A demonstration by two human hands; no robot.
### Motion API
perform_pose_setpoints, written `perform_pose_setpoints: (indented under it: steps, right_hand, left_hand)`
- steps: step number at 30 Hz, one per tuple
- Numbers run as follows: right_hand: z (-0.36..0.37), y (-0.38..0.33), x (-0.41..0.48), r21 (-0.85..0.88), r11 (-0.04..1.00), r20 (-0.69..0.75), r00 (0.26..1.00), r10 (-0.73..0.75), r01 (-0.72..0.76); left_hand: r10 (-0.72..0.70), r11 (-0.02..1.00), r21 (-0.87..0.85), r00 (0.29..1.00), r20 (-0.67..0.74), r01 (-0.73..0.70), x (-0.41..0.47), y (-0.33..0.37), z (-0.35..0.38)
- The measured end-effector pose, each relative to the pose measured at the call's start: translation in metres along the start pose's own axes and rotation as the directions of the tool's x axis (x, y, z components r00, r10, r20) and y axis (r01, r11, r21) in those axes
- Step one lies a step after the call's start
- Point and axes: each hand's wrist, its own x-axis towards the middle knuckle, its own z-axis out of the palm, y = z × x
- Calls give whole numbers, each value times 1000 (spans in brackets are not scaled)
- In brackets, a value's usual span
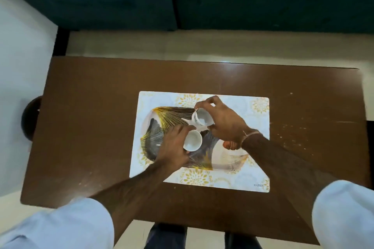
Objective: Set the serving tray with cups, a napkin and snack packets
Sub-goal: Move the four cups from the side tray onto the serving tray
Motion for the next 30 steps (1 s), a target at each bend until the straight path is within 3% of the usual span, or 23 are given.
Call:
perform_pose_setpoints:
  steps: [6, 12, 17, 23, 26, 30]
  right_hand:
    - [17, -18, 24, -334, 918, 160, 973, -168, 214]
    - [23, -21, 27, -434, 848, 183, 951, -248, 305]
    - [31, -19, 25, -475, 821, 204, 947, -248, 317]
    - [23, -6, 15, -343, 919, 108, 980, -165, 192]
    - [9, 6, 3, -221, 974, -26, 998, -52, 45]
    - [-18, 42, -26, -71, 989, -235, 966, 107, -127]
  left_hand:
    - [-7, 997, -72, 999, -35, 4, -15, -12, -2]
    - [-52, 974, -226, 994, -99, 28, -23, -14, 4]
    - [-35, 979, -203, 987, -158, 2, -26, -12, -3]
    - [-23, 980, -201, 989, -143, -6, -2, -8, -27]
    - [-27, 993, -118, 980, -195, 4, 26, 14, -33]
    - [14, 999, 46, 997, -75, -11, 73, 60, -20]
